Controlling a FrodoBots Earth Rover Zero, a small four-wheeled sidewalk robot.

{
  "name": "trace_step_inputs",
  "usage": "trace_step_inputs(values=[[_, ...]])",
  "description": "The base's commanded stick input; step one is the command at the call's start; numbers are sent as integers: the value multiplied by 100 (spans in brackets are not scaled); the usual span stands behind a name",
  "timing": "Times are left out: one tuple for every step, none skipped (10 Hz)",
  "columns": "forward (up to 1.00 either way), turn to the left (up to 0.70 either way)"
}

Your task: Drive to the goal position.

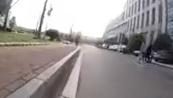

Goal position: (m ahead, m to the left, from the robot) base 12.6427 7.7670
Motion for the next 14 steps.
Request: trace_step_inputs(values=[[67,-13],[67,-13],[67,-13],[67,-13],[67,-13],[67,-13],[67,-13],[67,-13],[67,-13],[67,-13],[67,-13],[67,-4],[67,-1],[67,0]])
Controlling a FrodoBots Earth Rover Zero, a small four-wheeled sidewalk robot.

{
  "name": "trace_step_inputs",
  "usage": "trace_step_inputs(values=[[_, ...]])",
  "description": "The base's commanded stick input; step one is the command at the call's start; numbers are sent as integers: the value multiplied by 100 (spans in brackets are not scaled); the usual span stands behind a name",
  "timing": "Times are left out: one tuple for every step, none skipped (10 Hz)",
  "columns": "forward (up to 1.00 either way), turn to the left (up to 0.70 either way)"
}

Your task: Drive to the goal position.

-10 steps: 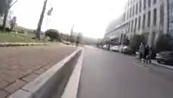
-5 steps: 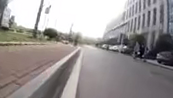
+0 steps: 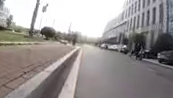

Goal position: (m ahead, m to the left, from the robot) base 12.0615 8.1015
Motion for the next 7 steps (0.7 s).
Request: trace_step_inputs(values=[[67,0],[67,0],[67,0],[67,0],[67,0],[67,0],[67,0]])
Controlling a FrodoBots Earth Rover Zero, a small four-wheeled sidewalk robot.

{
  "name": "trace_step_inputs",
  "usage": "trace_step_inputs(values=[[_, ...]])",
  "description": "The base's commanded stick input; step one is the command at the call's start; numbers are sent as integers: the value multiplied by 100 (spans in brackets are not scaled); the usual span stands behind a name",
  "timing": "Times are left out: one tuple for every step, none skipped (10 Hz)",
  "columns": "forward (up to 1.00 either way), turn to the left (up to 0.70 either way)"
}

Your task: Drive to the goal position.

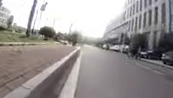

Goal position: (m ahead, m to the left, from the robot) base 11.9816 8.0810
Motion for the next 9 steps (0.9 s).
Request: trace_step_inputs(values=[[67,-2],[67,-9],[67,-11],[67,-13],[67,-13],[67,-13],[67,-13],[67,-13],[67,-13]])
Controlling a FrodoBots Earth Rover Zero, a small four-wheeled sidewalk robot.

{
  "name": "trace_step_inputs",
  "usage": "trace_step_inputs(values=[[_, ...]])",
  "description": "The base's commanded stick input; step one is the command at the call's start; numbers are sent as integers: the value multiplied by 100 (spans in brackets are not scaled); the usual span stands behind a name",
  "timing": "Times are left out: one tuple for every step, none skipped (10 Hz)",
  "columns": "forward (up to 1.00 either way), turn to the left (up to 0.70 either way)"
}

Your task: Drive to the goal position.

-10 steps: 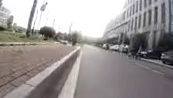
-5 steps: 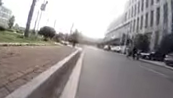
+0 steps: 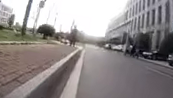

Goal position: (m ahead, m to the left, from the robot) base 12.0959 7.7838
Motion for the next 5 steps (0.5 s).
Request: trace_step_inputs(values=[[67,-13],[67,-8],[67,0],[67,0],[67,0]])
